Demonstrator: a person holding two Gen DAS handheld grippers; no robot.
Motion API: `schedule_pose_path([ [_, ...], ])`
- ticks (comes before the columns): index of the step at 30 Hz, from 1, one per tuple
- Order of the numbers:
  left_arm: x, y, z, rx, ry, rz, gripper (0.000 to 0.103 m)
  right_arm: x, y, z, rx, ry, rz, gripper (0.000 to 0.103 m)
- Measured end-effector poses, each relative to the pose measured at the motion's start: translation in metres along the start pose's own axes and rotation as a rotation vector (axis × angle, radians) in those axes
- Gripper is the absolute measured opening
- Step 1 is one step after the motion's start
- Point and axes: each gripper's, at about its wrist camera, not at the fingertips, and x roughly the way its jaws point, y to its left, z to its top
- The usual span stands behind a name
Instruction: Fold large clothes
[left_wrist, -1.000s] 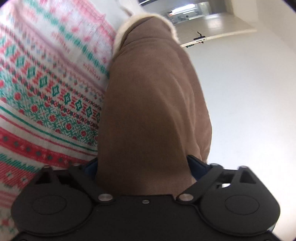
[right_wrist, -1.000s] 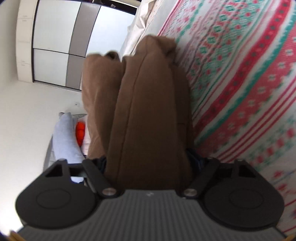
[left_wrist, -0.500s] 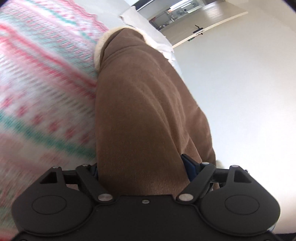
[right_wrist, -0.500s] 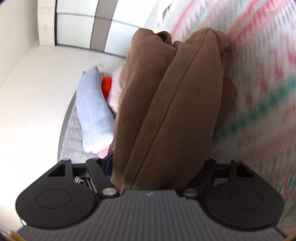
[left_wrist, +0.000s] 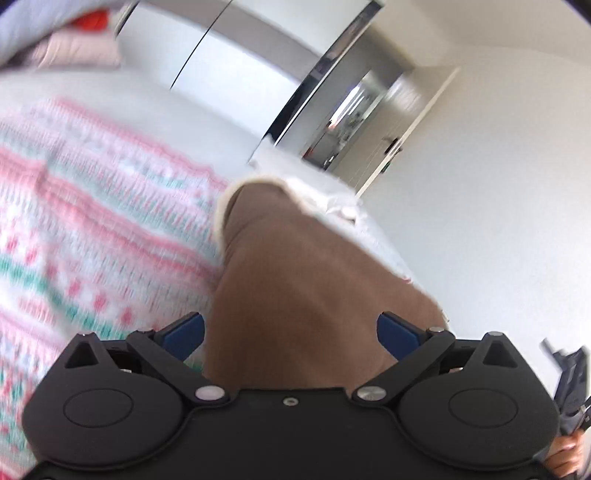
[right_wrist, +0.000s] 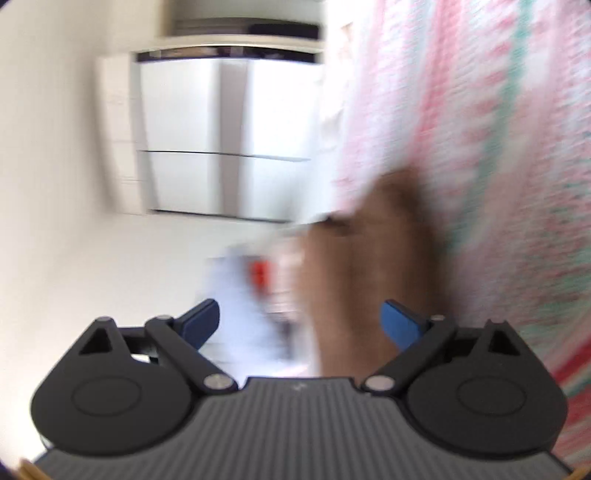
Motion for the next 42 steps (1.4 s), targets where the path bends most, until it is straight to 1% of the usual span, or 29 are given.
schedule_pose_path([
  [1,0.005,-0.004,0.002,0.013,-0.002,-0.013,0.101,0.011,0.004,0.003,0.001,0.021,0.03,0.093],
  [2,0.012,-0.006,0.006,0.022,-0.007,-0.024,0.101,0.022,0.007,0.005,-0.01,0.037,0.031,0.092],
  [3,0.025,-0.011,0.009,0.031,-0.017,-0.029,0.101,0.033,0.008,0.008,-0.025,0.045,-0.004,0.091],
  [5,0.03,-0.012,0.006,0.054,-0.035,-0.03,0.101,0.057,0.005,0.008,-0.07,0.027,-0.15,0.088],
  [6,0.036,-0.014,0.003,0.064,-0.045,-0.034,0.101,0.072,0.004,0.0,-0.11,0.009,-0.235,0.084],
  [7,0.04,-0.012,-0.002,0.063,-0.043,-0.053,0.101,0.08,-0.003,-0.001,-0.14,-0.004,-0.295,0.082],
  [8,0.037,-0.007,-0.002,0.05,-0.034,-0.076,0.101,0.087,-0.008,-0.004,-0.153,0.003,-0.311,0.079],
  [10,0.043,-0.002,-0.005,0.028,-0.024,-0.076,0.101,0.103,-0.01,-0.005,-0.184,0.027,-0.307,0.072],
  [12,0.043,-0.006,-0.008,0.046,-0.021,-0.071,0.101,0.117,0.005,-0.006,-0.253,0.025,-0.27,0.04],
  [14,0.042,-0.012,-0.01,0.073,-0.025,-0.056,0.101,0.123,0.011,-0.009,-0.32,-0.007,-0.221,0.018],
  [15,0.042,-0.014,-0.011,0.083,-0.026,-0.062,0.101,0.122,0.015,-0.01,-0.346,-0.026,-0.175,0.016],
  [17,0.042,-0.017,-0.012,0.089,-0.02,-0.087,0.101,0.119,0.027,-0.011,-0.382,-0.05,-0.115,0.015],
  [18,0.044,-0.02,-0.014,0.093,-0.016,-0.098,0.102,0.111,0.03,-0.01,-0.407,-0.067,-0.105,0.015],
  [19,0.048,-0.022,-0.016,0.099,-0.016,-0.099,0.103,0.102,0.031,-0.001,-0.41,-0.077,-0.123,0.015],
  [20,0.049,-0.026,-0.018,0.114,-0.016,-0.092,0.103,0.102,0.021,0.007,-0.377,-0.08,-0.183,0.015],
  [22,0.053,-0.033,-0.024,0.152,-0.016,-0.082,0.103,0.104,-0.005,0.018,-0.314,-0.078,-0.356,0.021],
  [23,0.051,-0.036,-0.025,0.171,-0.017,-0.078,0.103,0.102,-0.016,0.02,-0.275,-0.088,-0.375,0.025],
  [25,0.049,-0.04,-0.022,0.208,-0.021,-0.059,0.103,0.091,-0.012,0.018,-0.249,-0.126,-0.348,0.03],
  [26,0.047,-0.042,-0.018,0.228,-0.023,-0.064,0.103,0.082,-0.001,0.013,-0.291,-0.161,-0.352,0.038],
  [27,0.048,-0.043,-0.011,0.256,-0.022,-0.073,0.103,0.074,0.014,0.004,-0.359,-0.214,-0.377,0.052],
  [28,0.048,-0.045,-0.005,0.291,-0.029,-0.068,0.102,0.069,0.029,-0.003,-0.422,-0.268,-0.413,0.058],
  [29,0.049,-0.049,0.002,0.327,-0.039,-0.047,0.101,0.07,0.039,-0.009,-0.487,-0.308,-0.444,0.061],
  [30,0.053,-0.053,0.01,0.363,-0.042,-0.022,0.101,0.075,0.052,-0.017,-0.548,-0.326,-0.463,0.062],
  [33,0.071,-0.065,0.034,0.452,-0.046,0.018,0.099,0.097,0.091,-0.056,-0.755,-0.336,-0.504,0.064],
  [35,0.088,-0.072,0.044,0.514,-0.053,0.028,0.083,0.12,0.103,-0.081,-0.92,-0.339,-0.543,0.064],
  [36,0.098,-0.074,0.047,0.546,-0.053,0.036,0.078,0.134,0.101,-0.09,-0.984,-0.35,-0.564,0.064],
  [38,0.123,-0.076,0.05,0.598,-0.041,0.063,0.059,0.16,0.087,-0.096,-1.059,-0.354,-0.611,0.063],
  [40,0.152,-0.071,0.048,0.623,-0.023,0.09,0.052,0.177,0.065,-0.086,-1.042,-0.342,-0.693,0.06],
  [42,0.184,-0.06,0.041,0.634,0.011,0.162,0.052,0.179,0.044,-0.071,-0.961,-0.346,-0.773,0.058],
])
